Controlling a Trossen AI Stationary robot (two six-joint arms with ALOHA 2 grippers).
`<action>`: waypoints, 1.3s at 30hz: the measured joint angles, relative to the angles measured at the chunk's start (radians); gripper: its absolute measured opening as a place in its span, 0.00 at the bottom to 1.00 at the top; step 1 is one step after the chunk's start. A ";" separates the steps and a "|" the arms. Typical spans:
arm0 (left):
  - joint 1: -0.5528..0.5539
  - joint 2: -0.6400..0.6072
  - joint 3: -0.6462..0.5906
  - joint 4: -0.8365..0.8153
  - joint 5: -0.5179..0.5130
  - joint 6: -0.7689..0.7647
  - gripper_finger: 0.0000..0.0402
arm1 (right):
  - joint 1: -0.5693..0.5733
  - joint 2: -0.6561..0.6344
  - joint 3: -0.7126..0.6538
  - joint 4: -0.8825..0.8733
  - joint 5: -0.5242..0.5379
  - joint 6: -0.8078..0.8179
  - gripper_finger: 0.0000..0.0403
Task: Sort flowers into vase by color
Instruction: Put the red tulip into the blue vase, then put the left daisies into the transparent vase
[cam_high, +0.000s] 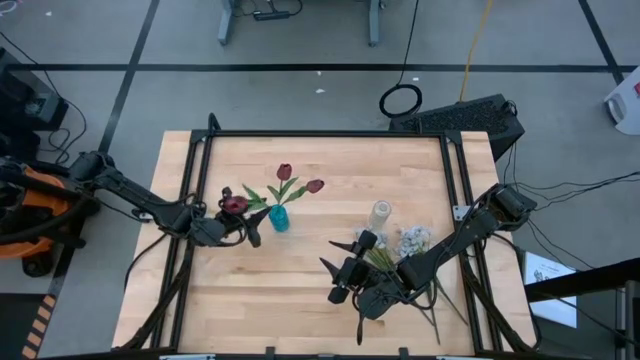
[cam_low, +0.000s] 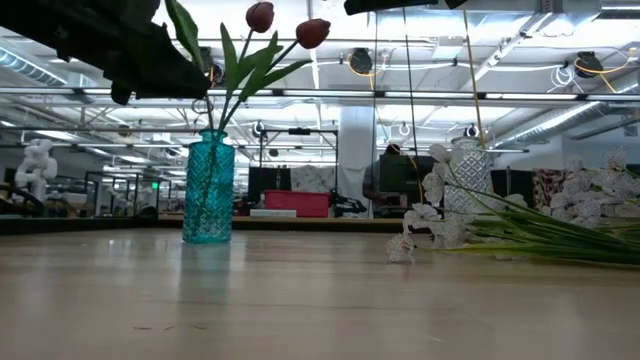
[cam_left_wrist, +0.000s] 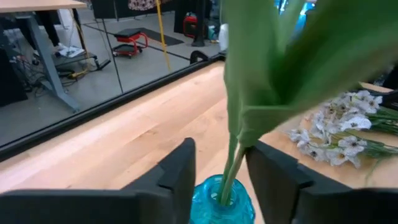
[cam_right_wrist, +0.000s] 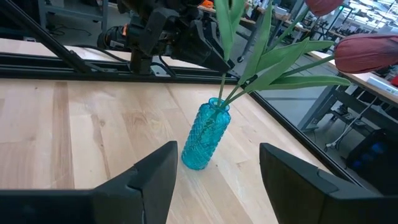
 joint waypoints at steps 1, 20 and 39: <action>0.000 0.000 0.000 0.000 0.009 0.000 0.39 | 0.000 0.000 0.000 0.000 0.000 0.000 0.54; 0.000 -0.081 0.000 -0.127 0.182 0.009 0.61 | 0.000 0.000 0.000 -0.001 0.000 0.000 0.54; -0.029 -0.249 0.000 -0.292 0.518 0.001 0.62 | 0.016 0.000 0.000 -0.030 -0.005 0.002 0.54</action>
